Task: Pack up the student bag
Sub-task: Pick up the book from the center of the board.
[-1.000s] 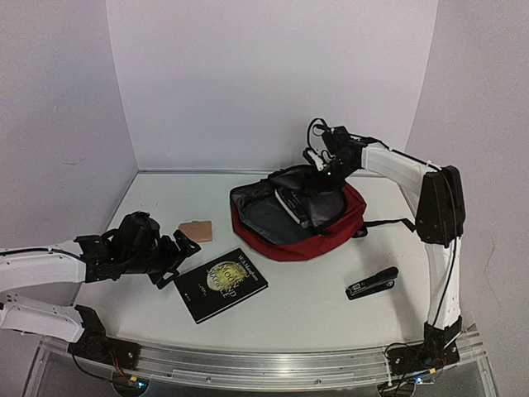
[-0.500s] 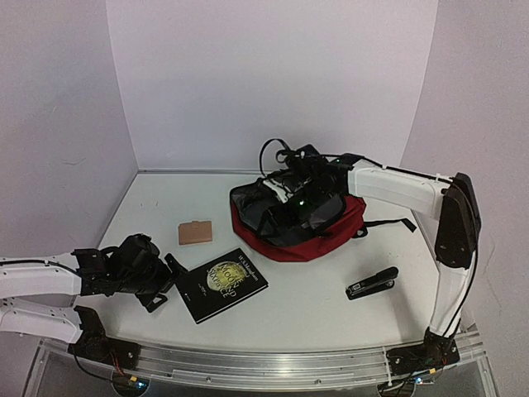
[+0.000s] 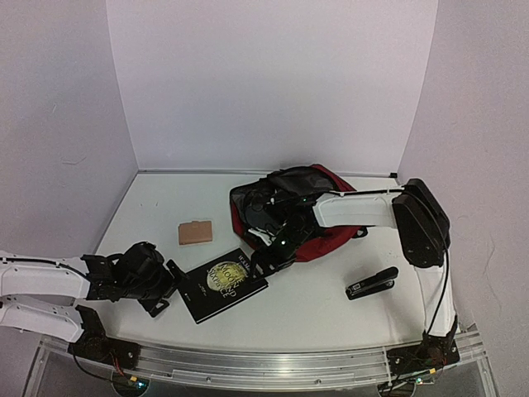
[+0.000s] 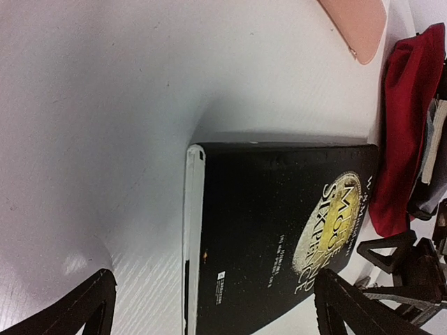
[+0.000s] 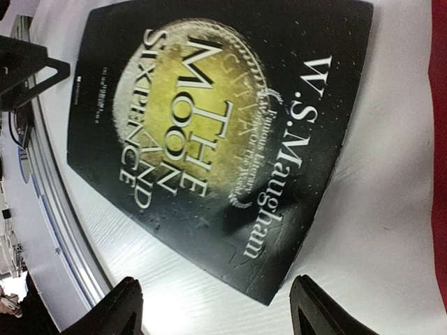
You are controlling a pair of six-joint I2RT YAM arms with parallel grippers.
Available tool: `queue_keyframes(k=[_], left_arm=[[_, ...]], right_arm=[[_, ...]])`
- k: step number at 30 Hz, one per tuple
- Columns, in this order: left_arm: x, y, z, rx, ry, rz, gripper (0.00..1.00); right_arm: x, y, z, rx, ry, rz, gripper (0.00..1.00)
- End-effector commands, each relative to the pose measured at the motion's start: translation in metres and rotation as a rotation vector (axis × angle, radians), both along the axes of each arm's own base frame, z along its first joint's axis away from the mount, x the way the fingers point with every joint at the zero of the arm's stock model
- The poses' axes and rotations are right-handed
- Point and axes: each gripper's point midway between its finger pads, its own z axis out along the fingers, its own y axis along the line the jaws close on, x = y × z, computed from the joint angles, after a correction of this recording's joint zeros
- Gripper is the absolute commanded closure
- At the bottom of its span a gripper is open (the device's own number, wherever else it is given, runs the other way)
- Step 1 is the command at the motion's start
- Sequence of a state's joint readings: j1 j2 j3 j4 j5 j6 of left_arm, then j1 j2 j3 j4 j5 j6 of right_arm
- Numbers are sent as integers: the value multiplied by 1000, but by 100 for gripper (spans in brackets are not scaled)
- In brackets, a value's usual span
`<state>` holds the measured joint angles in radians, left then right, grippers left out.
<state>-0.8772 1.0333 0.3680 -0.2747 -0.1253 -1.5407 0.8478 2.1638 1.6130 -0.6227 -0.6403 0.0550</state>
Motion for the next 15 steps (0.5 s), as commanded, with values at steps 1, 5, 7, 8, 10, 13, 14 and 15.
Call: queue_keyframes(k=[1, 5, 7, 8, 10, 13, 14, 15], left_arm=[[11, -15, 2, -33, -48, -28, 2], [14, -24, -6, -45, -41, -41, 3], [16, -29, -10, -52, -38, -46, 3], [16, -30, -13, -49, -32, -49, 3], [18, -35, -15, -60, -36, -54, 4], [20, -40, -19, -71, -34, -62, 6], [21, -42, -20, -74, -35, -67, 8], [21, -43, -21, -74, -35, -71, 10]], right_arm=[[9, 12, -11, 10, -2, -8, 29], [10, 14, -24, -8, 18, -15, 33], [11, 15, -26, -11, 22, -21, 34], [12, 16, -26, -10, 22, -21, 35], [13, 16, -26, -11, 19, -24, 37], [13, 17, -22, -2, 16, -21, 49], [12, 17, -19, 6, 16, -18, 56], [12, 18, -15, 15, 19, -16, 62]])
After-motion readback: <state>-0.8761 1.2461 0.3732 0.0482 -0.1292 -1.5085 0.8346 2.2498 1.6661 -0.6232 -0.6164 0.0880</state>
